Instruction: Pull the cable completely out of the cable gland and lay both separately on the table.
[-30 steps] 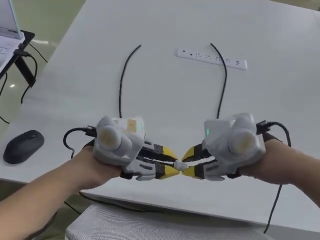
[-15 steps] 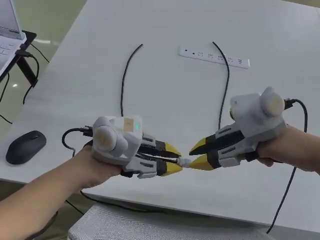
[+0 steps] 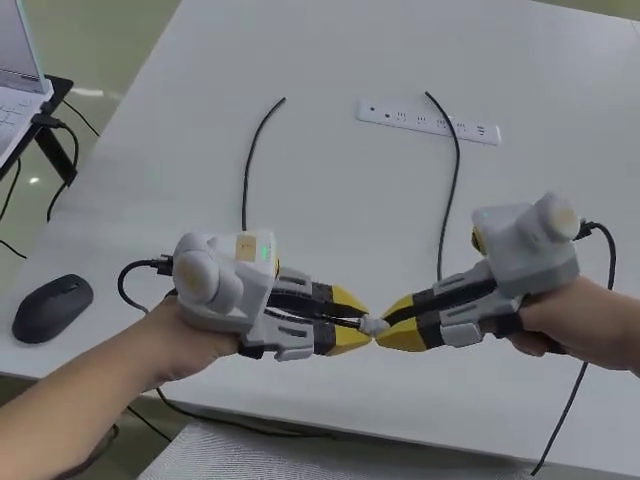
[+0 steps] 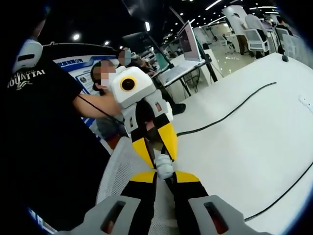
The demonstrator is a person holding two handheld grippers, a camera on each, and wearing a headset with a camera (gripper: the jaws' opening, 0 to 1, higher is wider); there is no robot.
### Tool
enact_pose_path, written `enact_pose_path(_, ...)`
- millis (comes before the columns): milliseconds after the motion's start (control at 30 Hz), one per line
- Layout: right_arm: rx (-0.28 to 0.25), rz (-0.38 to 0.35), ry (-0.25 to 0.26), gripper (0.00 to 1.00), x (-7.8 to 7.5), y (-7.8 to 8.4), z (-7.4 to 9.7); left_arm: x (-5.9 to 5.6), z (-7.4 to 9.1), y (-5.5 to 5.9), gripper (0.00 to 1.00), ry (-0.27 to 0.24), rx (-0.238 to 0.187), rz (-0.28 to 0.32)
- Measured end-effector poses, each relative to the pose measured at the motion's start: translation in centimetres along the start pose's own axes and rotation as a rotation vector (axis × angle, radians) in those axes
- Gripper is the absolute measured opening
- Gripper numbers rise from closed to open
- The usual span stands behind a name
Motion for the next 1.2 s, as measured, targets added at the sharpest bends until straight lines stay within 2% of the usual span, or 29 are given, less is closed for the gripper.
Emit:
enact_pose_path(33, -0.020, -0.051, -0.024, 0.09, 0.2, -0.1, 0.1, -0.2, 0.0, -0.1, 0.16, 0.006, -0.004, -0.001)
enact_pose_path(100, -0.038, -0.109, -0.047, 0.09, 0.3, -0.1, 0.3, -0.2, 0.1, -0.3, 0.16, 0.006, -0.015, -0.004)
enact_pose_path(167, -0.058, -0.121, -0.058, 0.09, 0.1, -0.2, 0.5, -0.2, 0.1, -0.4, 0.16, 0.004, -0.024, 0.006)
enact_pose_path(300, -0.069, -0.158, -0.075, 0.09, 0.0, -0.1, 0.3, -0.4, 0.0, -0.4, 0.16, 0.011, -0.015, 0.000)
enact_pose_path(367, -0.078, -0.145, -0.077, 0.08, 0.1, -0.1, 0.3, -0.3, 0.1, -0.3, 0.16, 0.014, -0.013, 0.003)
enact_pose_path(433, -0.076, -0.101, -0.062, 0.07, 0.1, -0.2, 0.3, -0.3, 0.1, -0.3, 0.16, 0.014, -0.008, 0.013)
enact_pose_path(500, -0.078, -0.039, -0.022, 0.06, -0.1, -0.6, 0.3, 0.0, 0.2, -0.2, 0.15, 0.002, -0.005, 0.021)
enact_pose_path(533, -0.072, 0.029, -0.003, 0.06, 0.0, -0.6, 0.3, 0.1, 0.2, -0.1, 0.15, -0.002, -0.015, 0.062)
enact_pose_path(600, -0.076, 0.094, 0.045, 0.06, -0.1, -0.9, 0.3, 0.6, 0.4, 0.2, 0.15, -0.017, -0.030, 0.125)
enact_pose_path(667, -0.064, 0.145, 0.073, 0.05, 0.1, -0.9, 0.3, 0.7, 0.5, 0.2, 0.15, -0.012, -0.029, 0.121)
enact_pose_path(767, -0.037, 0.260, 0.135, 0.05, 0.3, -0.7, 0.3, 0.7, 0.5, 0.5, 0.15, -0.005, -0.029, 0.181)
enact_pose_path(867, -0.020, 0.430, 0.201, 0.05, 0.3, -0.4, 0.1, 0.7, 0.5, 0.8, 0.15, 0.010, -0.025, 0.237)
enact_pose_path(900, -0.017, 0.450, 0.223, 0.05, 0.3, -0.3, 0.1, 0.7, 0.5, 0.8, 0.15, 0.009, -0.026, 0.244)
enact_pose_path(1000, -0.005, 0.595, 0.277, 0.05, 0.6, -0.3, 0.0, 0.6, 0.7, 0.8, 0.15, 0.022, -0.030, 0.283)
enact_pose_path(1100, 0.048, 0.733, 0.351, 0.05, 0.8, -0.1, -0.2, 0.6, 0.7, 0.9, 0.15, 0.030, -0.021, 0.305)
enact_pose_path(1167, 0.055, 0.747, 0.363, 0.05, 0.8, 0.2, -0.5, 0.5, 0.7, 1.1, 0.15, 0.035, -0.012, 0.311)
enact_pose_path(1200, 0.052, 0.729, 0.358, 0.06, 0.8, 0.2, -0.6, 0.4, 0.7, 1.2, 0.15, 0.037, -0.002, 0.303)
Point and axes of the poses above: the centre of the closed fingertips' face, and the gripper's own axes: z roughly backward along the fingers, x roughly to its left, y roughly out of its underside, the point moved 3 cm from there along z, roughly backward along the fingers, and after that the axes turned 3 degrees about -z, right-handed, at the moved point
